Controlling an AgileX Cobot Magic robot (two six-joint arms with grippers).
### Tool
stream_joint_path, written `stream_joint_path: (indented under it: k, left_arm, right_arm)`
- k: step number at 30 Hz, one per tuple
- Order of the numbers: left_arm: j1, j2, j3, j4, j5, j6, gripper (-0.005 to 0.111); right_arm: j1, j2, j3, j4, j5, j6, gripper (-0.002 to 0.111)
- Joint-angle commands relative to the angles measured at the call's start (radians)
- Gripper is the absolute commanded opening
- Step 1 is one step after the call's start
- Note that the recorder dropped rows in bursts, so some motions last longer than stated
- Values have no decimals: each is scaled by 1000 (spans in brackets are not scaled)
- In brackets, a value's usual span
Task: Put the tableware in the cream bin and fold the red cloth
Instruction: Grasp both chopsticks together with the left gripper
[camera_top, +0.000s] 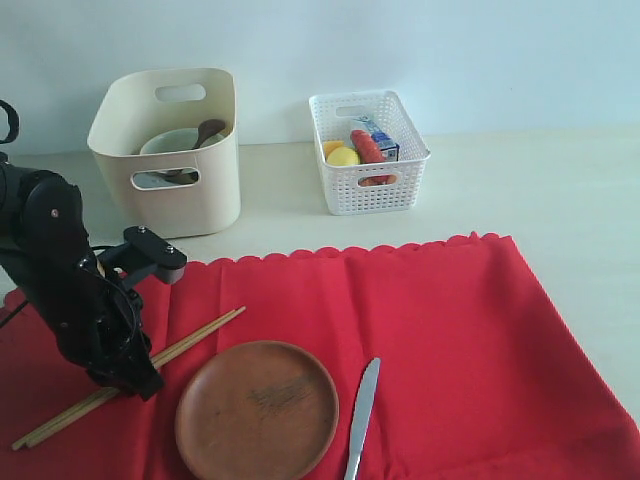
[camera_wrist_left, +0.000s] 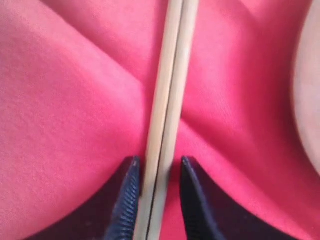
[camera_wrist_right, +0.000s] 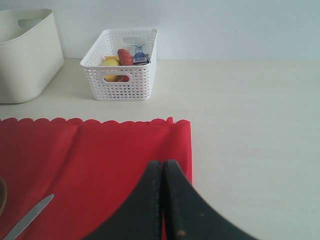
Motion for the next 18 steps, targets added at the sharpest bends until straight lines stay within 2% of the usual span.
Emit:
stream_joint_path:
  k: [1, 3, 6, 18]
  left_arm:
    - [-2, 5, -4, 2, 8, -11, 29]
    - [-2, 6, -4, 2, 8, -15, 25]
    - [-2, -1, -4, 2, 8, -18, 2]
    - [-2, -74, -4, 2, 35, -44, 0]
  right_arm:
    - [-3, -6, 1, 0, -4, 0, 0]
    - [-3, -6, 1, 0, -4, 0, 0]
    - [-3, -6, 1, 0, -4, 0, 0]
    - [-3, -6, 1, 0, -4, -2, 0]
